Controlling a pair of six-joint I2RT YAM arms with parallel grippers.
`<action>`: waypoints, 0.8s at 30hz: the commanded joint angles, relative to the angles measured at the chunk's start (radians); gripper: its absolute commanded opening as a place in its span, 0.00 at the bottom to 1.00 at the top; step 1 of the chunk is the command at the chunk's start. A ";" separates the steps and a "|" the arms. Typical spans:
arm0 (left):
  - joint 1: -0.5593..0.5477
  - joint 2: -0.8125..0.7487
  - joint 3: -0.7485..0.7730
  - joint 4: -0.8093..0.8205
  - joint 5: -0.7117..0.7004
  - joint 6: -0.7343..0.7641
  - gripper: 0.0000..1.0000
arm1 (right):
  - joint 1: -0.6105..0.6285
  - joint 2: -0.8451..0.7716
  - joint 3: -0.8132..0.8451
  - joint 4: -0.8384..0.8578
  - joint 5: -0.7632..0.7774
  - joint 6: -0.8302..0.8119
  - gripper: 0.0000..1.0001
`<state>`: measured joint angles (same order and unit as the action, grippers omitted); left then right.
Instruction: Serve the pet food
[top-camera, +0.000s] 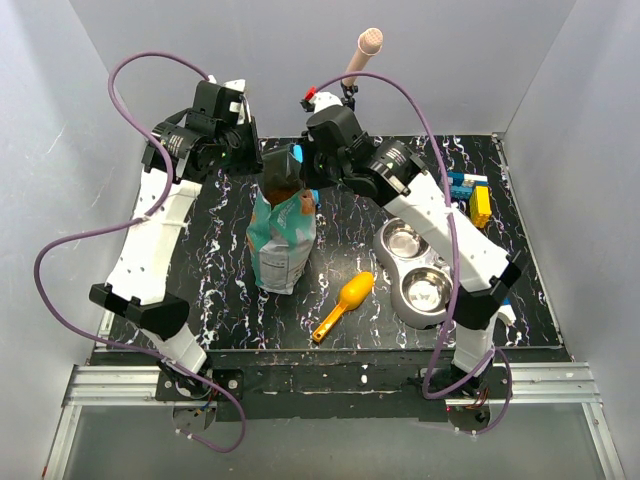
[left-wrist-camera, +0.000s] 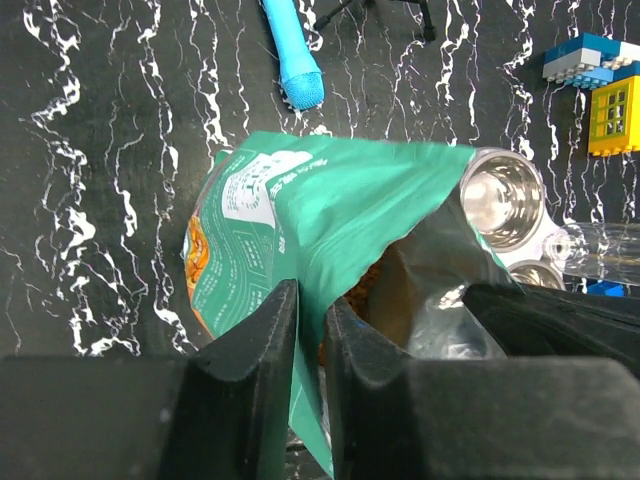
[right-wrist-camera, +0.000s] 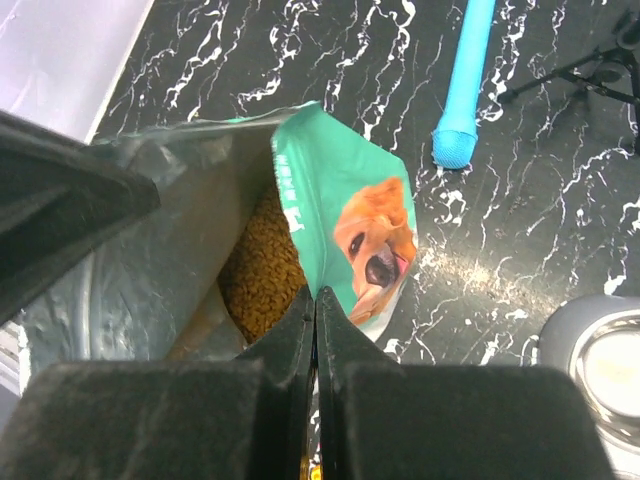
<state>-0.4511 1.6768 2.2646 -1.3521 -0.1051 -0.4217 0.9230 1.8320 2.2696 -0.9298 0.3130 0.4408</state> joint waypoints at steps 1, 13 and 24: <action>0.009 -0.035 -0.017 -0.051 0.030 0.004 0.22 | -0.007 0.009 0.143 0.029 -0.026 0.004 0.01; 0.009 0.058 0.050 -0.119 0.031 0.054 0.13 | -0.006 -0.031 0.070 0.089 -0.075 0.013 0.01; 0.103 0.094 0.381 -0.273 -0.439 0.073 0.00 | -0.001 0.039 0.086 0.357 -0.445 0.090 0.01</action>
<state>-0.3973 1.8378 2.5046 -1.4826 -0.2779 -0.3668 0.9062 1.8736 2.3070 -0.8639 0.1051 0.4538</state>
